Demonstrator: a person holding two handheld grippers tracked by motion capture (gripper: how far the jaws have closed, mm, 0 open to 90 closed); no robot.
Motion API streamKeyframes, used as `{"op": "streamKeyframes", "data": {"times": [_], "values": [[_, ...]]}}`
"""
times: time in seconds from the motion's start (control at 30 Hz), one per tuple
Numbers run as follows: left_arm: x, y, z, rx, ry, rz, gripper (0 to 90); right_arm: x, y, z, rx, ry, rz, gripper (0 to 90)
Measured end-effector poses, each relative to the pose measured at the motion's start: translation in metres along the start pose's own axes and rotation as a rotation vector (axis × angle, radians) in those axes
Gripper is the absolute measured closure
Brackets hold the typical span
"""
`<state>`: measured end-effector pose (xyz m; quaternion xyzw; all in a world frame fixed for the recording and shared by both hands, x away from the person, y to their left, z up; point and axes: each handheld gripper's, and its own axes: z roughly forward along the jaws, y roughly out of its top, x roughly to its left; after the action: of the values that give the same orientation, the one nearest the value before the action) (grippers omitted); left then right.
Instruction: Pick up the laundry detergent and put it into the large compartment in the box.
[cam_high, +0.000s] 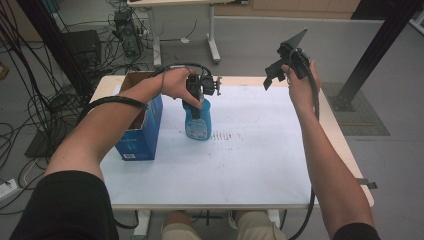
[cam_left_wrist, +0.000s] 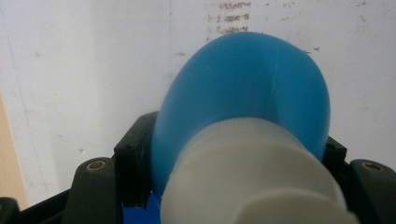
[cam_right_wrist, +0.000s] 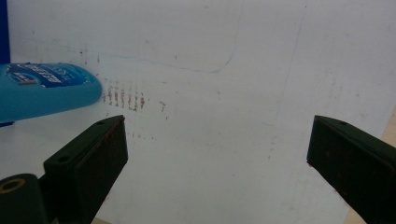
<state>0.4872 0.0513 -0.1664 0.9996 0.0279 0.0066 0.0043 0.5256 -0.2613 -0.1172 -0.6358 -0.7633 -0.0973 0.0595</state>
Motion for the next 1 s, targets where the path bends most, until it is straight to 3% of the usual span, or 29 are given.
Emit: {"op": "streamKeyframes", "data": {"times": [1.0], "values": [[-0.0001, -0.0001, 0.0, 0.0, -0.001, -0.008, 34.5, 0.0013, -0.0004, -0.0002, 0.001, -0.003, -0.001, 5.0]]}}
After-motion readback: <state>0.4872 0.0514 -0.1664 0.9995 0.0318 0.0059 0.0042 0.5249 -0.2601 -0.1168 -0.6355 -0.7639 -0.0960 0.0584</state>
